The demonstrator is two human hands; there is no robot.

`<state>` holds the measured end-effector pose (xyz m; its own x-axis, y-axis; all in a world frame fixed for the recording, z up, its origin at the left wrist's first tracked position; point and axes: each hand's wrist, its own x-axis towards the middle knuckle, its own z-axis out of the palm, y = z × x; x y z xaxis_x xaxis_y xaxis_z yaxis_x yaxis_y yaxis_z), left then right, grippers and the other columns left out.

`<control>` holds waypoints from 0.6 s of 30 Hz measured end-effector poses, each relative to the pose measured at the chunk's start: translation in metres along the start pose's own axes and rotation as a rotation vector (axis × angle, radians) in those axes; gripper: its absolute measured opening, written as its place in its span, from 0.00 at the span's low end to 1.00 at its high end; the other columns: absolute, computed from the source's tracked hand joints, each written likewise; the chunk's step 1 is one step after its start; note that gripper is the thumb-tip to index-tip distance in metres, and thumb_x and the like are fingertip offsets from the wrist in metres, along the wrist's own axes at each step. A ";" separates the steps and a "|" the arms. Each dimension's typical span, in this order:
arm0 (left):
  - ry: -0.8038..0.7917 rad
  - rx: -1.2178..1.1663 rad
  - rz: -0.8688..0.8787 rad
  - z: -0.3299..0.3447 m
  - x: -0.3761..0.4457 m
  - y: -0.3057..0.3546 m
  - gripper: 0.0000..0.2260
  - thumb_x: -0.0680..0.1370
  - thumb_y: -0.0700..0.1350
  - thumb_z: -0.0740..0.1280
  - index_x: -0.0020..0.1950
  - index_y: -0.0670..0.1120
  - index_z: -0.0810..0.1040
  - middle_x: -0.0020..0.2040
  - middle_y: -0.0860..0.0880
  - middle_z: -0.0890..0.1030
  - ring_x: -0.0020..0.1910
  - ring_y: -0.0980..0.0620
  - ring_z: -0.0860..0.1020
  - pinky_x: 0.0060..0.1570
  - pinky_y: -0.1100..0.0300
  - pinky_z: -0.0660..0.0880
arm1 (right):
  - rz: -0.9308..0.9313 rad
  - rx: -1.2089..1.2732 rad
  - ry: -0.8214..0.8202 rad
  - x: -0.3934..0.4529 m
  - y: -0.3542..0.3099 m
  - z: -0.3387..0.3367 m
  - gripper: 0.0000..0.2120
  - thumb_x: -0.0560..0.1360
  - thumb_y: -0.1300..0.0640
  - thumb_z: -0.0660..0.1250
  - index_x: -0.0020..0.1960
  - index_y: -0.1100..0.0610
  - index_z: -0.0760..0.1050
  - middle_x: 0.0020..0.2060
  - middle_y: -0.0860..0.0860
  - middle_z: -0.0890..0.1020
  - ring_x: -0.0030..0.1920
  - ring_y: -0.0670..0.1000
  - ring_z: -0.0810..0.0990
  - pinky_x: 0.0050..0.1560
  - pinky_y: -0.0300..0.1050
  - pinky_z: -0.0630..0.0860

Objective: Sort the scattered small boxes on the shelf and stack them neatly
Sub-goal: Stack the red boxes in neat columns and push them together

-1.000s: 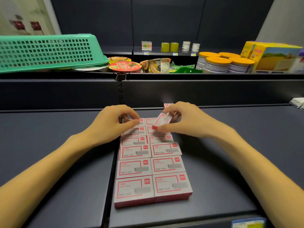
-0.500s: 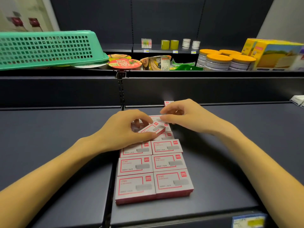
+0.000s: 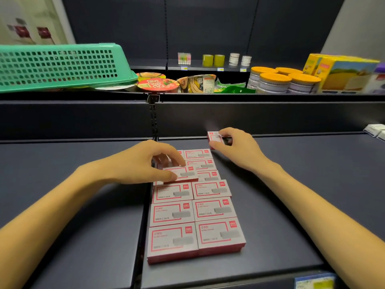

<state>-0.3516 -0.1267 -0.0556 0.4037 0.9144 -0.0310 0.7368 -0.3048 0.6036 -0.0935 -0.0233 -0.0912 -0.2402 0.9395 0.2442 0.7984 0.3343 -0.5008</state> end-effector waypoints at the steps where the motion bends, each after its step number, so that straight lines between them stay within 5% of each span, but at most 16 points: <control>1: -0.012 -0.007 0.002 0.000 -0.001 0.001 0.12 0.76 0.50 0.74 0.58 0.60 0.80 0.56 0.64 0.80 0.56 0.60 0.79 0.59 0.57 0.79 | 0.003 -0.025 0.011 0.000 0.000 0.003 0.26 0.75 0.38 0.68 0.67 0.50 0.75 0.63 0.48 0.80 0.58 0.49 0.79 0.56 0.51 0.79; 18: -0.100 -0.068 -0.009 -0.016 -0.006 -0.006 0.14 0.74 0.49 0.76 0.58 0.58 0.80 0.52 0.64 0.83 0.54 0.60 0.81 0.56 0.62 0.78 | 0.022 0.217 -0.010 -0.005 0.001 -0.024 0.29 0.70 0.57 0.77 0.69 0.55 0.74 0.60 0.50 0.83 0.62 0.49 0.80 0.54 0.41 0.77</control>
<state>-0.3672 -0.1263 -0.0461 0.4519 0.8848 -0.1134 0.7032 -0.2751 0.6556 -0.0780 -0.0295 -0.0727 -0.2303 0.9472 0.2230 0.6659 0.3205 -0.6737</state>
